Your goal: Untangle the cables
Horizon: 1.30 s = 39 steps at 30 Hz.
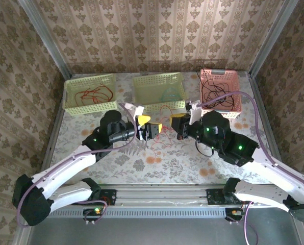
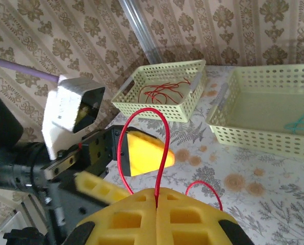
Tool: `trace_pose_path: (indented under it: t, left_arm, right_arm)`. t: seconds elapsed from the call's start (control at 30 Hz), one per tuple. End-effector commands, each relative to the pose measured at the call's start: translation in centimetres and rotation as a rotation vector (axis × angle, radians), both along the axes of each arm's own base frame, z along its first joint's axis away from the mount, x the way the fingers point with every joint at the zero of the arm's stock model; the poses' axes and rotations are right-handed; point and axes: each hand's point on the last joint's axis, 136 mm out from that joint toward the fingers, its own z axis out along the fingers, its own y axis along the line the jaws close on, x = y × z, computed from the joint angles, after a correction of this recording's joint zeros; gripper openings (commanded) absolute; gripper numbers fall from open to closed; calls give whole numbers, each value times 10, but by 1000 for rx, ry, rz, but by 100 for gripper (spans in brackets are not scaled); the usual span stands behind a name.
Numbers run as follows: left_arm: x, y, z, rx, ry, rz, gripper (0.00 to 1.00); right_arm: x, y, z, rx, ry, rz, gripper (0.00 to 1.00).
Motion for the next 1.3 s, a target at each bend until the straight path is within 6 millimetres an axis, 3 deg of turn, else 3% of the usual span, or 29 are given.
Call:
trace_pose_path:
  t: [0.0, 0.13, 0.33, 0.53, 0.7, 0.77, 1.07, 1.27]
  left_arm:
    - [-22, -4, 28, -72, -117, -87, 92]
    - [-26, 3, 35, -55, -169, -57, 92]
    - [-19, -3, 22, 13, -178, -44, 94]
    - [-13, -12, -5, 87, -166, -30, 75]
    - [-9, -7, -8, 102, -183, 8, 17]
    - [-5, 1, -2, 111, -208, 49, 0]
    - [2, 47, 48, 128, -312, 240, 0]
    - [0, 58, 73, 123, -322, 254, 0]
  right_arm:
    - [2, 2, -1, -60, -12, -10, 0]
    - [1, 11, -2, -65, -5, 11, 0]
    - [-7, 25, -4, -55, 13, 52, 0]
    - [-16, 26, -1, -19, 29, 65, 0]
    - [-16, 18, -2, -22, 22, 38, 0]
    - [-15, 12, -3, -36, 10, 17, 0]
    - [-6, -22, -10, -129, -51, -117, 0]
    - [-4, -34, -22, -166, -63, -163, 0]
